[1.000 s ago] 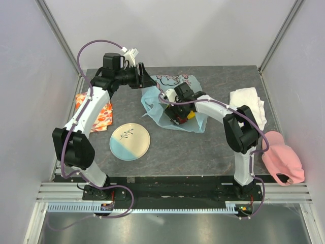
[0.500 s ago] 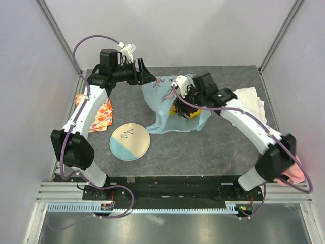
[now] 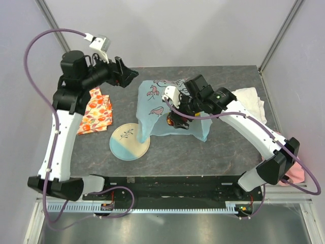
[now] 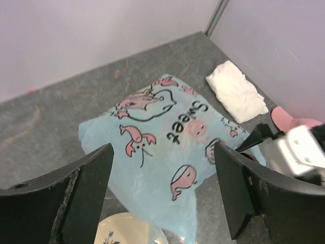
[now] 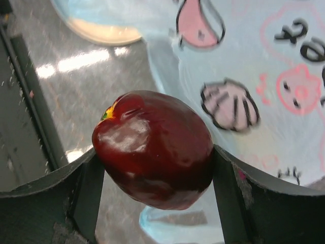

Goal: Take the fake fruits out of the plastic bag
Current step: Take out the fake fruit from the plastic bag, then place the fake fruit on the plate.

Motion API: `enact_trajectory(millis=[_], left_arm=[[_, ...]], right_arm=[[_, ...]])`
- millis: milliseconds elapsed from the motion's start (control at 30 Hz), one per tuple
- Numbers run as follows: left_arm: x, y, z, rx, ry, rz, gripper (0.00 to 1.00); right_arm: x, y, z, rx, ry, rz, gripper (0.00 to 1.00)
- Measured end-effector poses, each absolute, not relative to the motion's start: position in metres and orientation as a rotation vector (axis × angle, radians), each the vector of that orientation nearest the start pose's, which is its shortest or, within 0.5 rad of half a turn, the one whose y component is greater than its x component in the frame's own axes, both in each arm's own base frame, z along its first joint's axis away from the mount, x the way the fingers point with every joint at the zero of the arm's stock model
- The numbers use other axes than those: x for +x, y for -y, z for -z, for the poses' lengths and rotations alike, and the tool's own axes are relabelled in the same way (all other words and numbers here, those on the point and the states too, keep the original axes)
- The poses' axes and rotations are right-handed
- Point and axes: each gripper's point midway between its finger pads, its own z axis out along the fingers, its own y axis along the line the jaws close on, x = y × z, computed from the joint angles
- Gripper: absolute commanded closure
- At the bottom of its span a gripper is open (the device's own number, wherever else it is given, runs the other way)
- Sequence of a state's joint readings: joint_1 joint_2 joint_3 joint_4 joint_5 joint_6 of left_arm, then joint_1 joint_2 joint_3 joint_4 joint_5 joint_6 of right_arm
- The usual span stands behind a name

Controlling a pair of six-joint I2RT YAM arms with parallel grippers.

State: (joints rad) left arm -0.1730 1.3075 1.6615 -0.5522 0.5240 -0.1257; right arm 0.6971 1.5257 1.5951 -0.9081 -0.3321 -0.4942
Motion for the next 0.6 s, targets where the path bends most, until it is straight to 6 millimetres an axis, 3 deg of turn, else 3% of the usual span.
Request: enact_trajectory(millis=[100,200,267,367,433,533,600], left_arm=[[0.330,0.148,-0.446,0.446,-1.671,0.640,0.12],[0.324,0.139,-0.449,0.426,-1.658,0.603,0.12],[0.326,0.128,-0.447,0.381,-1.673,0.554,0.12],[0.328,0.107,-0.443,0.305,-1.703,0.472,0.12],[0.326,0.096,-0.446,0.265,-1.699,0.421,0.12],[0.315,0.083,-0.458,0.223,-1.673,0.365,0.12],[0.304,0.079,-0.474,0.213,-1.630,0.346,0.12]], right_arm=[[0.255,-0.268,-0.242,-1.523,-1.931,-0.509,0.45],[0.241,-0.278,-0.267,-1.537,-1.870,-0.545,0.45],[0.235,-0.299,-0.295,-1.530,-1.774,-0.584,0.45],[0.223,-0.346,-0.341,-1.529,-1.587,-0.656,0.45],[0.213,-0.382,-0.356,-1.548,-1.483,-0.712,0.46],[0.209,-0.431,-0.339,-1.592,-1.430,-0.780,0.46],[0.216,-0.462,-0.300,-1.632,-1.465,-0.804,0.46]])
